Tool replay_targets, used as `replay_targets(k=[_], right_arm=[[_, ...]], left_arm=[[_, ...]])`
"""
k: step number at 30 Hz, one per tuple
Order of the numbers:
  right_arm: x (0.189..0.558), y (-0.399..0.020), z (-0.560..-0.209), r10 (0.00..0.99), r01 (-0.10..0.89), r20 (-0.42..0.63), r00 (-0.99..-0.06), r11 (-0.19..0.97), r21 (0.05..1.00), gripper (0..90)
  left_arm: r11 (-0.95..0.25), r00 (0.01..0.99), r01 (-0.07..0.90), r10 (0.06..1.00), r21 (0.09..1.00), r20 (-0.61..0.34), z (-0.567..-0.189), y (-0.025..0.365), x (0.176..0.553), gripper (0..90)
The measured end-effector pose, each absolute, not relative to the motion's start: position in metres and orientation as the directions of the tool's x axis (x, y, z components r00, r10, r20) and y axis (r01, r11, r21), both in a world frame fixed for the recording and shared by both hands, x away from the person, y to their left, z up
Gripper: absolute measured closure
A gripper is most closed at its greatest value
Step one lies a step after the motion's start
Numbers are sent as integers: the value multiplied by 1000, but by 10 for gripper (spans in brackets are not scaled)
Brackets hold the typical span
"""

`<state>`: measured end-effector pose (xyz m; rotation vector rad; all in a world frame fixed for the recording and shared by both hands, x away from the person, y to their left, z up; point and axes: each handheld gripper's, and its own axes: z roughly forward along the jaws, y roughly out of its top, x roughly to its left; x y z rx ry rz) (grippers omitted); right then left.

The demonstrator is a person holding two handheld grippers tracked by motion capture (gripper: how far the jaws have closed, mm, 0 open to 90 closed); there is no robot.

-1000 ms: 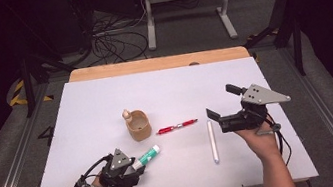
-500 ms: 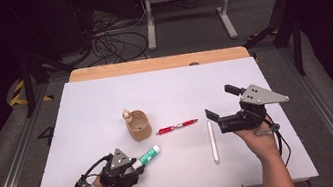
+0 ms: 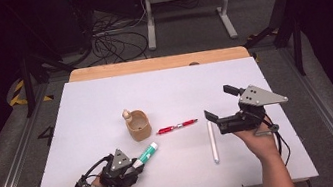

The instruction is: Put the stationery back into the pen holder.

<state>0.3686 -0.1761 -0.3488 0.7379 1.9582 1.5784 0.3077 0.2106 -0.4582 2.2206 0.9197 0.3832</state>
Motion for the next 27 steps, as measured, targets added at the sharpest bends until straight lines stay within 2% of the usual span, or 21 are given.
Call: replay_targets(k=[10, 16, 27], right_arm=[[366, -169, -350, 651, 50, -125, -749, 243, 969, 18], [362, -158, -352, 604, -3, -202, -771, 315, 949, 34], [360, -147, -358, 564, -36, -285, -775, 412, 911, 125]], left_arm=[[-502, 718, 483, 696, 717, 4, -446, 205, 307, 649], [-477, 727, 465, 687, 746, -14, -431, 205, 309, 649], [-474, 755, 424, 656, 771, -12, -407, 193, 317, 650]])
